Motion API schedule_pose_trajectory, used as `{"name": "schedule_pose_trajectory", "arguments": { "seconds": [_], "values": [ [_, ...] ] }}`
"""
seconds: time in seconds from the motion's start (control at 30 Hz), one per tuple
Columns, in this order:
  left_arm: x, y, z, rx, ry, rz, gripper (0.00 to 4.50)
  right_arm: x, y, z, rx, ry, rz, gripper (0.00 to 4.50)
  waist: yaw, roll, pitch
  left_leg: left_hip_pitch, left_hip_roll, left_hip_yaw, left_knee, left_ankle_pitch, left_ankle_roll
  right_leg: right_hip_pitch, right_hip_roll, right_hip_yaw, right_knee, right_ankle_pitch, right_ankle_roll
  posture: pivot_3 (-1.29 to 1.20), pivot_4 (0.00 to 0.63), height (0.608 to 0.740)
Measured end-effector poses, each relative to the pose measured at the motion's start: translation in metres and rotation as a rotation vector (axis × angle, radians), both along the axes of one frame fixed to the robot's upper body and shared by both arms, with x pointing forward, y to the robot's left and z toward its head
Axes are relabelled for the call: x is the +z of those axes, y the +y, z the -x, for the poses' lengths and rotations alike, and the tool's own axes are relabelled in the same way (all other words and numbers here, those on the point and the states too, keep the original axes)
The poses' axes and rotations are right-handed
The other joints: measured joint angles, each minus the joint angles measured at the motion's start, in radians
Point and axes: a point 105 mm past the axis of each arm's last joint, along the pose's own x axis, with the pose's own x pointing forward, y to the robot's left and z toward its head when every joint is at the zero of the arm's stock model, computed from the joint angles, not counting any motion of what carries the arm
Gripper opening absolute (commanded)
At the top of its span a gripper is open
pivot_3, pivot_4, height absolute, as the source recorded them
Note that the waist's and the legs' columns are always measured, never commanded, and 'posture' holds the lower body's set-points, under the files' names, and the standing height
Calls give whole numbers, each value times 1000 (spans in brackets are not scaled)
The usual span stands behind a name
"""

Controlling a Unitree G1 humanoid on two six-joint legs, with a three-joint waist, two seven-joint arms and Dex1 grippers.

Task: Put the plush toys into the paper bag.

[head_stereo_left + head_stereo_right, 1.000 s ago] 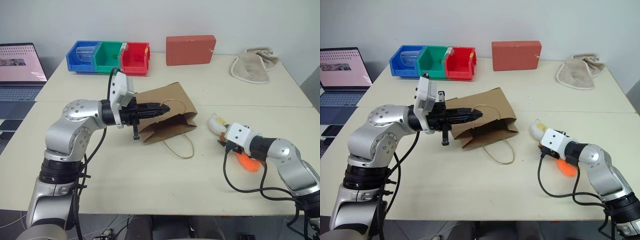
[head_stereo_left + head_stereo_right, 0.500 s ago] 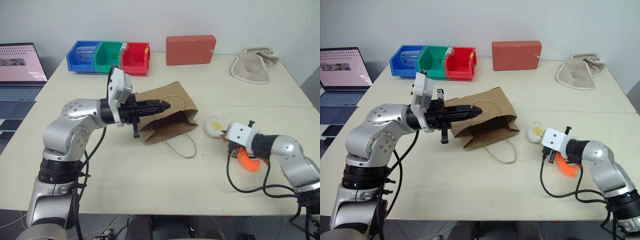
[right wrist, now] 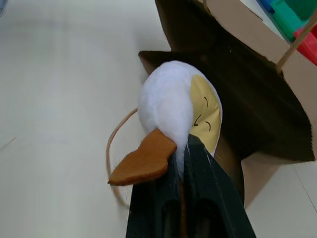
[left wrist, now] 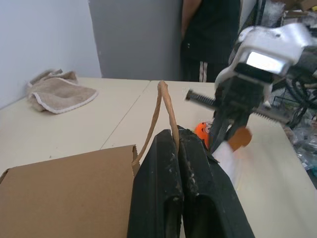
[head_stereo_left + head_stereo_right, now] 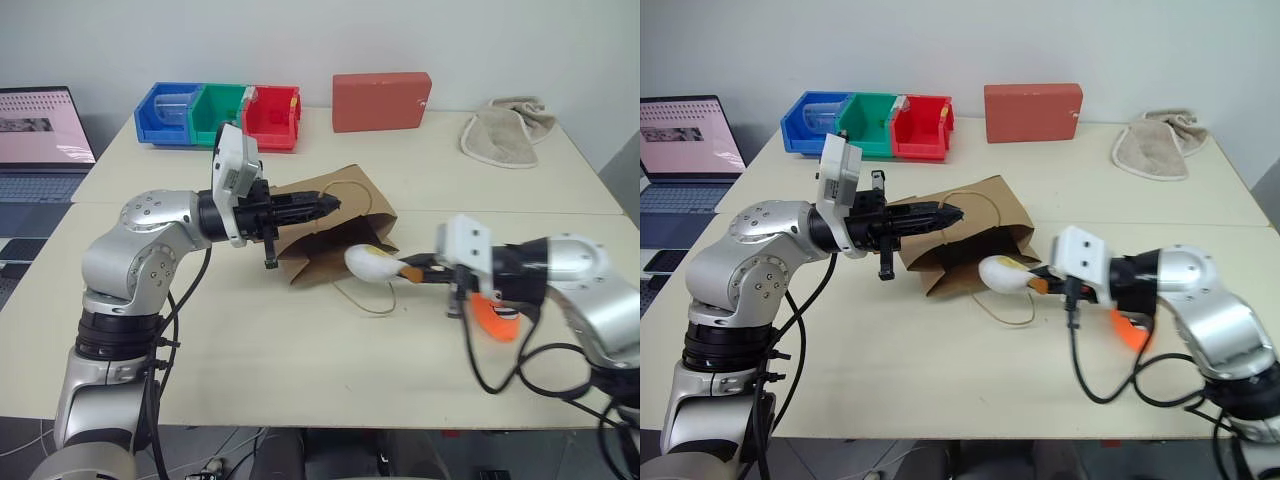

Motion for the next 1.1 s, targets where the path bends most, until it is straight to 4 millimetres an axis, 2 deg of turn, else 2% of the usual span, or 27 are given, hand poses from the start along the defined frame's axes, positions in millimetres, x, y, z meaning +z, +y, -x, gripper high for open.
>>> {"name": "schedule_pose_trajectory", "arguments": {
  "seconds": [0.13, 0.23, 0.33, 0.43, 0.77, 0.93, 1.1],
  "values": [
    [0, 0, 1, -1, 2, 3, 0, -7, 23, -23, -71, -61, -16, 31, 2, 0, 0, 0, 0, 0, 0, 0, 0, 0, 0, 0, 0, 0, 0, 0, 150, 740],
    [1, -1, 2, -5, 0, 3, 0, -17, 45, -30, -95, -62, -49, 31, 2, 0, 0, -1, 0, -1, -1, 0, 0, -3, 1, 0, 1, 1, 0, 0, 150, 740],
    [0, -1, 2, -3, 9, 1, 0, -17, 61, -39, -145, -84, -94, 31, 2, 0, 0, -2, 0, -1, -1, 0, 0, -3, 1, 0, 1, 1, -1, 0, 150, 740],
    [0, -1, 2, -3, 9, 1, 0, -15, 68, -44, -175, -112, -100, 736, 3, 0, 0, -2, 0, -1, -1, 0, 0, -3, 1, 0, 1, 1, -1, 0, 150, 740],
    [0, -3, 1, -2, 11, 9, 0, -14, 69, -42, -182, -100, -99, 4356, 3, 0, 0, -1, 0, -1, -1, 0, 0, -3, 1, 0, 1, 1, -1, 0, 150, 740],
    [0, -3, 0, 4, 14, 15, 0, -7, 59, -36, -171, -105, -86, 4437, 3, 0, 0, -2, 0, -1, -1, 0, 0, -3, 1, 0, 1, 1, -1, 0, 150, 740],
    [-1, -4, -2, 11, 17, 22, 0, 7, 29, -12, -71, -56, -41, 4437, 6, 0, 0, -2, 0, -1, -1, 0, 0, -2, 1, 0, 0, 1, -1, 0, 150, 740]
  ]
}}
